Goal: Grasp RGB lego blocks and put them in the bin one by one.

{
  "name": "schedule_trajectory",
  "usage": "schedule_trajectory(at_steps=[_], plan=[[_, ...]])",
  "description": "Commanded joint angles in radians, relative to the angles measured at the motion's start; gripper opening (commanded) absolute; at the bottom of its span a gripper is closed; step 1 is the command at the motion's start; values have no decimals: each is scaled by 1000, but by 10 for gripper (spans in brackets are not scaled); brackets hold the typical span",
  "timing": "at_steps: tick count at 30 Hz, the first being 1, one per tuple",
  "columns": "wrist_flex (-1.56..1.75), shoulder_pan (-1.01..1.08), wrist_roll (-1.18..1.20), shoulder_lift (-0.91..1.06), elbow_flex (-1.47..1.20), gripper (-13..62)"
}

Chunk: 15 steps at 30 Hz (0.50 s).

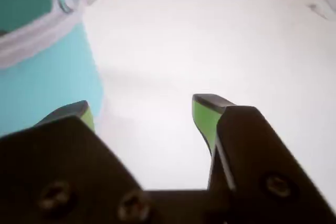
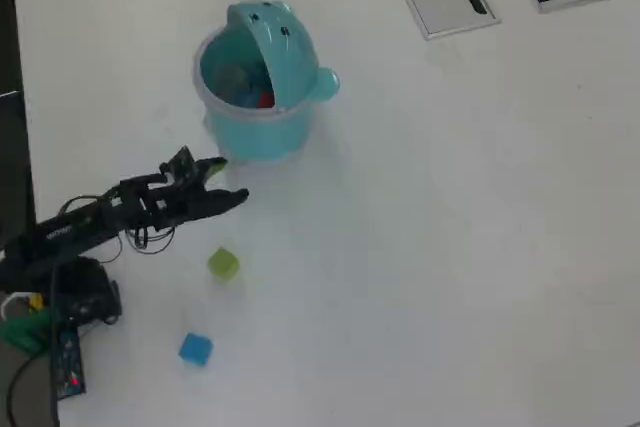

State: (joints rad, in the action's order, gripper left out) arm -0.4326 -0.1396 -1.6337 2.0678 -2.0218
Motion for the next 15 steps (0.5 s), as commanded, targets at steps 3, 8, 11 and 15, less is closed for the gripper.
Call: schedule_trajectory(at_steps=[3,8,11,15], plan=[[-44,66,-5,55,6,338],[-115,127,-8,89,-46,338],[-179,137,-14,120,-81,338],[-245,149,-18,144,-126,338]])
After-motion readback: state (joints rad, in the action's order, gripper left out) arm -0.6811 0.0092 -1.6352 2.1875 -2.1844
